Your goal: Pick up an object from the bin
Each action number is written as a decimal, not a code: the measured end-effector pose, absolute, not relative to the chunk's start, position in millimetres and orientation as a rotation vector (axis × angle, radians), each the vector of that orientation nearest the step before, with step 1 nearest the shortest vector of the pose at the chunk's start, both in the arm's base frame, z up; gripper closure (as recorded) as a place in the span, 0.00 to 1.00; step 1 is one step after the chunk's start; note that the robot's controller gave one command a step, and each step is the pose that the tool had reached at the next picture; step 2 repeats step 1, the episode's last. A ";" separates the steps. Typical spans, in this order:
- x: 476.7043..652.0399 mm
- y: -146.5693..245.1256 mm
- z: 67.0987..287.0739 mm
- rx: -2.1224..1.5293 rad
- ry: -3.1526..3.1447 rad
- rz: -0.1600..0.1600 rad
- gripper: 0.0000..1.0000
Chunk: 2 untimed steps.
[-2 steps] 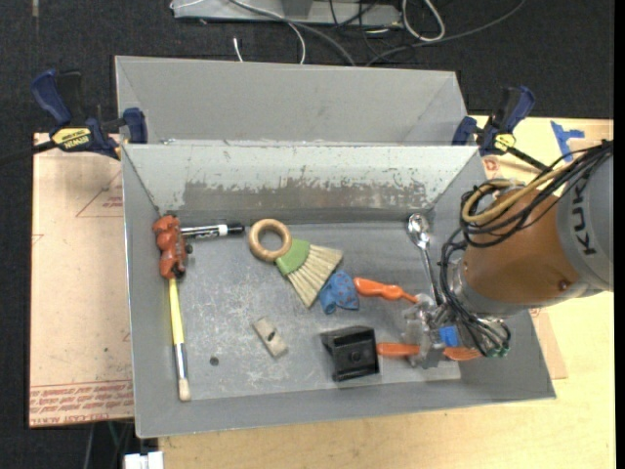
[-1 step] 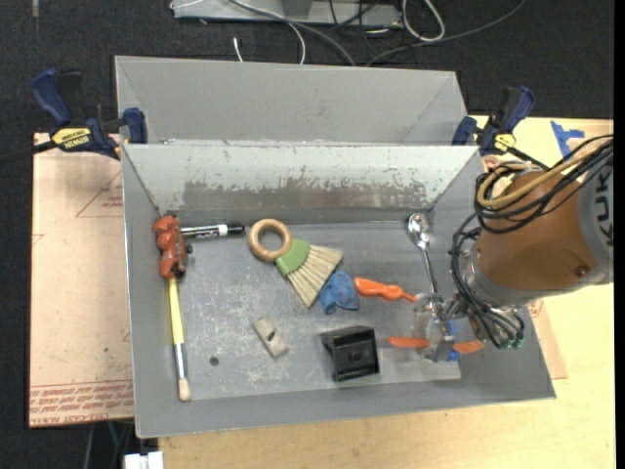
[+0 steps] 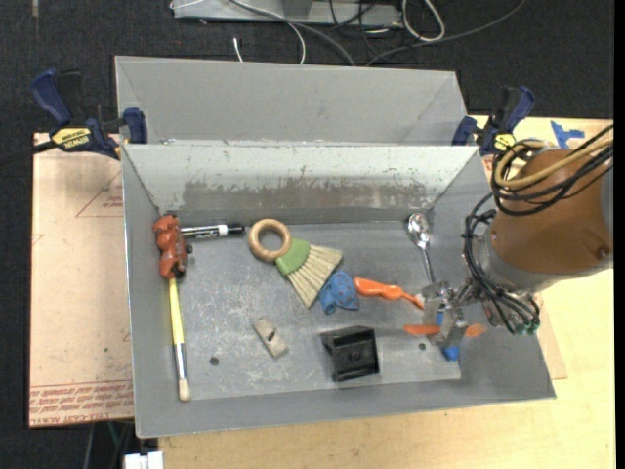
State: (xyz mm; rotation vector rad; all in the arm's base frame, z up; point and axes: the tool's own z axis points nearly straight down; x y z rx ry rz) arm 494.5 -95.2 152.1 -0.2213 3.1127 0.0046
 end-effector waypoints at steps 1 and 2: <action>496.1 -95.0 172.5 -0.220 3.107 0.003 1.00; 496.1 -95.0 172.5 -0.220 3.107 0.003 1.00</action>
Offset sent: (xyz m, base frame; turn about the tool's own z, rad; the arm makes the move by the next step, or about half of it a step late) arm 0.0013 -0.0001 0.0390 0.0008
